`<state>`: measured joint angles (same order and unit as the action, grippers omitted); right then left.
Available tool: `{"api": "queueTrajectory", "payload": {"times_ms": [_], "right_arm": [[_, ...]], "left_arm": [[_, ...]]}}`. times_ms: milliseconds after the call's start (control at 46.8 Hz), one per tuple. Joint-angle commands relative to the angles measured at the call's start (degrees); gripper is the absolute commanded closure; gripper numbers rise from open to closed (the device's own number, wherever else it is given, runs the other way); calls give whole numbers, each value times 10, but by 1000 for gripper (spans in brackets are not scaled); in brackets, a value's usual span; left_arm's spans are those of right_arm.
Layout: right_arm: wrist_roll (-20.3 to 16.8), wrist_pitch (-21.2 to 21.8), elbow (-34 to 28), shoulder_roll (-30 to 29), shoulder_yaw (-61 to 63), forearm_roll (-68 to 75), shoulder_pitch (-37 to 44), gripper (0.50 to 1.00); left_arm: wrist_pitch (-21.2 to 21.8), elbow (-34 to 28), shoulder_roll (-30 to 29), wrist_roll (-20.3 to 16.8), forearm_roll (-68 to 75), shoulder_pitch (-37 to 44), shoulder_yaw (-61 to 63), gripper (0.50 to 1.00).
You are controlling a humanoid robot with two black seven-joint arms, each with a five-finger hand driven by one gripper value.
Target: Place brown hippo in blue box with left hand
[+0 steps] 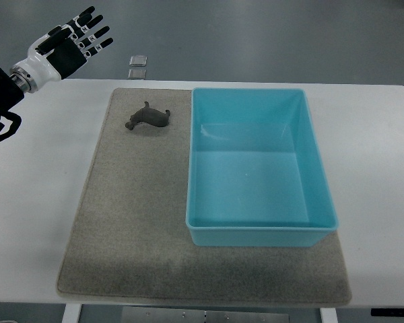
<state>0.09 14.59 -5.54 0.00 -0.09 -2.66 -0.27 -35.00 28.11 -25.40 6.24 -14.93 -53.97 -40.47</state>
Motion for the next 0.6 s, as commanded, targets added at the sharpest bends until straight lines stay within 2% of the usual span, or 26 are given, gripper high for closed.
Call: {"api": "queueTrajectory", "payload": {"times_ms": [0, 577], "right_arm": [[0, 0, 0, 0, 0, -1, 0, 564], [0, 0, 0, 0, 0, 0, 0, 564]], "left_arm": [[0, 3, 1, 0, 0, 3, 1, 500], [0, -1, 0, -3, 7, -15, 30, 500]]}}
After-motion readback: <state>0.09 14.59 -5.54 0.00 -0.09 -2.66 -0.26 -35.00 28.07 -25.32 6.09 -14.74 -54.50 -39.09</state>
